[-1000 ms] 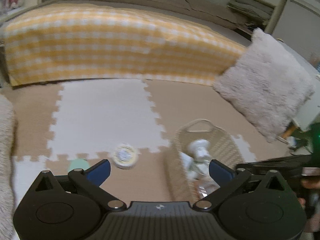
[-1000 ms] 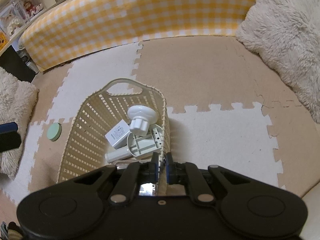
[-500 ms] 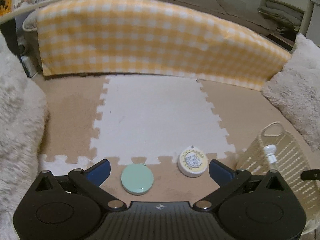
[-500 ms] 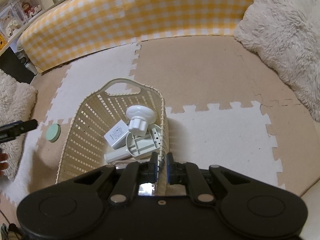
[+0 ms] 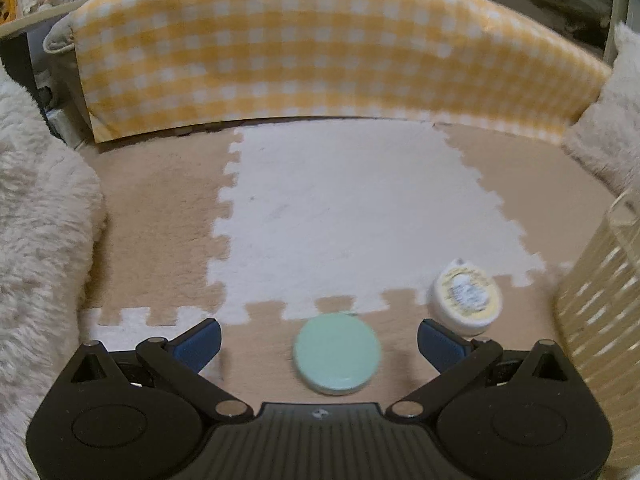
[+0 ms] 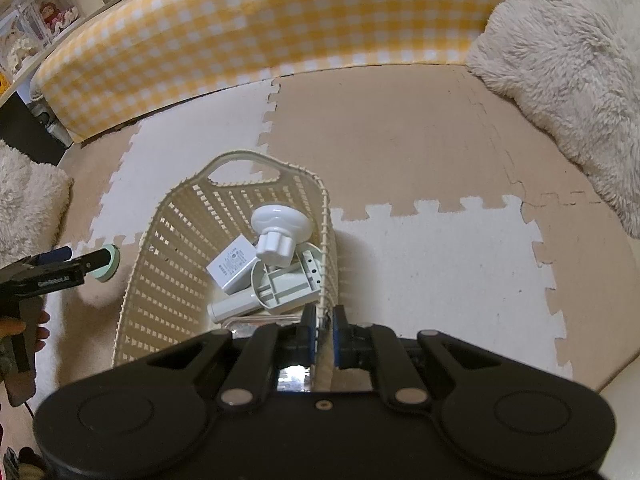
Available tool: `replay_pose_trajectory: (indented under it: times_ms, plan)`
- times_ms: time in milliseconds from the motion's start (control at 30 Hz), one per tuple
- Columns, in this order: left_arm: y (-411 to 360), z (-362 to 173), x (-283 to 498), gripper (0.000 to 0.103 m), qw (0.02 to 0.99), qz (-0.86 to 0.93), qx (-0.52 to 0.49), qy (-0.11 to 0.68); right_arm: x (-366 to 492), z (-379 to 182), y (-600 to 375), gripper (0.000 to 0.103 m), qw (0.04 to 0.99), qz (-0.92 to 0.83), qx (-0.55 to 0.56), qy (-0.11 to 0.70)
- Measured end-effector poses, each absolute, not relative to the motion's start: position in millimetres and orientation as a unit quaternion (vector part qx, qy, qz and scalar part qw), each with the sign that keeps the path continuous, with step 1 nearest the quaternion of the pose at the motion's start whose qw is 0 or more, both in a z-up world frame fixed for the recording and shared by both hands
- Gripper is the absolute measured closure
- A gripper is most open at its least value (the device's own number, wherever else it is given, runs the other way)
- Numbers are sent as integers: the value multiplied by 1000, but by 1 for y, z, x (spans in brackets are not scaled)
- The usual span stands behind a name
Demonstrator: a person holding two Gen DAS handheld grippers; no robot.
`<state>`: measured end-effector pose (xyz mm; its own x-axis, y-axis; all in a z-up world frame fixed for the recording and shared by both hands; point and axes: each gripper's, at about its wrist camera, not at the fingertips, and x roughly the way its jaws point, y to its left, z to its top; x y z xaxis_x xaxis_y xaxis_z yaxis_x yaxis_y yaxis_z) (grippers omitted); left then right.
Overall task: Organize rigid objects
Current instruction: 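Close the left tool on the mint-green lid, then carry the green lid into the basket with the left tool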
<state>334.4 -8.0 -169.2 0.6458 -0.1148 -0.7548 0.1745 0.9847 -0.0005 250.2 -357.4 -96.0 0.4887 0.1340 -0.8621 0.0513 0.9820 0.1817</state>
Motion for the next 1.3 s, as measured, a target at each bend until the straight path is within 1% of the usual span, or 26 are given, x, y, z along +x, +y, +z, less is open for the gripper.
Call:
replay_pose_trajectory:
  times_ms: [67, 133, 167, 233, 367, 400, 433, 733, 867, 1167, 1300]
  plan:
    - [-8, -173, 336, 8, 906, -84, 44, 414, 250, -96, -357, 95, 858, 24, 90, 505]
    - [-9, -177, 338, 21, 904, -88, 48, 416, 250, -97, -357, 95, 858, 25, 90, 505]
    - [-10, -179, 339, 24, 903, -90, 51, 418, 250, -97, -357, 95, 858, 25, 90, 506]
    - [-13, -181, 339, 35, 901, -96, 58, 420, 251, -97, -357, 95, 857, 25, 90, 506]
    - [-16, -183, 339, 44, 899, -108, 63, 420, 251, -98, -357, 95, 857, 27, 87, 508]
    - [-16, -183, 339, 50, 898, -111, 61, 421, 251, -98, -356, 94, 856, 27, 86, 508]
    - [-17, -182, 339, 52, 898, -115, 60, 421, 251, -99, -356, 94, 856, 27, 84, 509]
    - [-18, -180, 337, 52, 893, -114, 60, 431, 252, -99, -354, 94, 856, 26, 84, 510]
    - [-23, -169, 336, 52, 895, -117, 51, 427, 251, -98, -355, 95, 856, 27, 82, 510]
    - [-60, -94, 313, 52, 919, -197, 19, 342, 251, -99, -353, 95, 856, 26, 79, 510]
    - [-82, -67, 294, 52, 911, -251, 10, 328, 251, -99, -353, 95, 856, 26, 79, 510]
